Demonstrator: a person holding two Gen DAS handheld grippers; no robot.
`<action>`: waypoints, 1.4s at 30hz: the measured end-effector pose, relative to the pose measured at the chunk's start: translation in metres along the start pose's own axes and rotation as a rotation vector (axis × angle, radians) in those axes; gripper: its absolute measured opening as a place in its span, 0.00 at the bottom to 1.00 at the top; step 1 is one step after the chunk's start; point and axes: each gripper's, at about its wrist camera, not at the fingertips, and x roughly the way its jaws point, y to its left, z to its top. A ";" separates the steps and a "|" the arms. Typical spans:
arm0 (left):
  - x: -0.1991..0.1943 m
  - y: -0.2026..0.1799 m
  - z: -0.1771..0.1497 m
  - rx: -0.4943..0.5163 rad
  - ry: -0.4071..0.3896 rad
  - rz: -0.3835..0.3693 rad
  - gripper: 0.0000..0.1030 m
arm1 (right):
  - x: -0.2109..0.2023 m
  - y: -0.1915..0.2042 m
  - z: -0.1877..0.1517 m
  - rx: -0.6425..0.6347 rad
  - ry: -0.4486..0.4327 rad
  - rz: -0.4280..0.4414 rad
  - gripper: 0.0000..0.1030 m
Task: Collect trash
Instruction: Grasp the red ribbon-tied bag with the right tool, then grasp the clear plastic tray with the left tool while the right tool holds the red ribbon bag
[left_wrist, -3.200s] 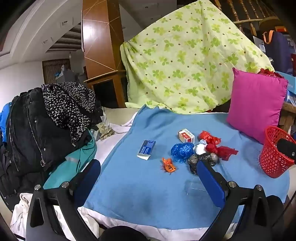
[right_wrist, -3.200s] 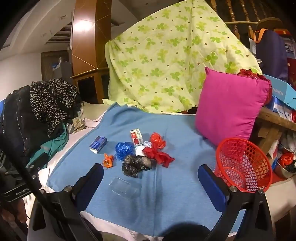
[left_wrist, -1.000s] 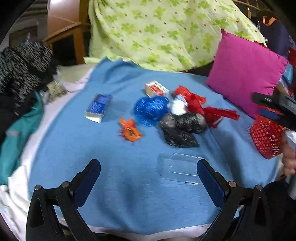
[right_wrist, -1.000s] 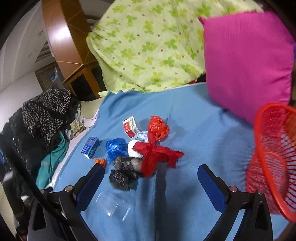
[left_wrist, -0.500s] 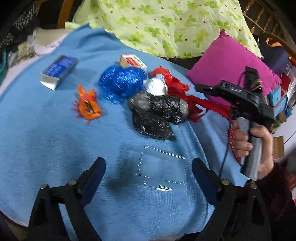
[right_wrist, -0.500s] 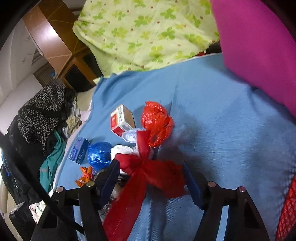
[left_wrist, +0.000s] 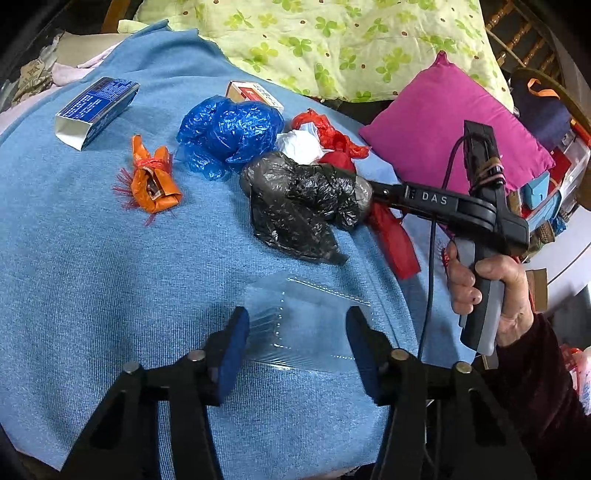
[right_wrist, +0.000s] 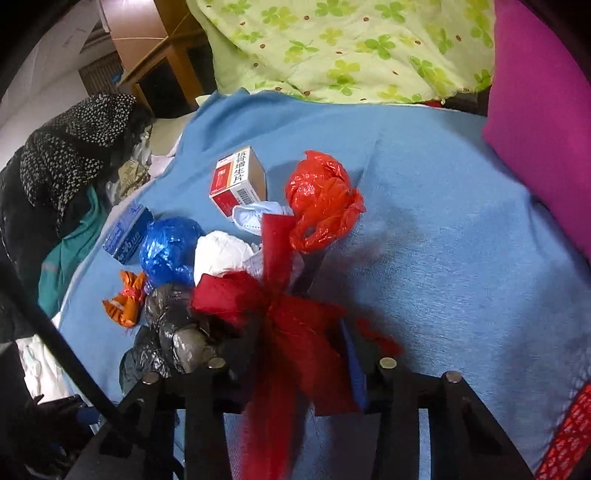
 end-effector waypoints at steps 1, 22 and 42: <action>-0.002 0.000 0.000 0.000 -0.004 -0.008 0.46 | -0.002 -0.001 -0.001 0.003 0.001 0.001 0.37; -0.010 -0.014 -0.007 0.134 -0.058 0.025 0.71 | -0.012 -0.005 -0.006 0.001 -0.024 -0.089 0.75; -0.005 -0.089 0.002 1.022 0.088 0.137 0.73 | 0.001 -0.031 -0.003 0.180 0.005 0.086 0.42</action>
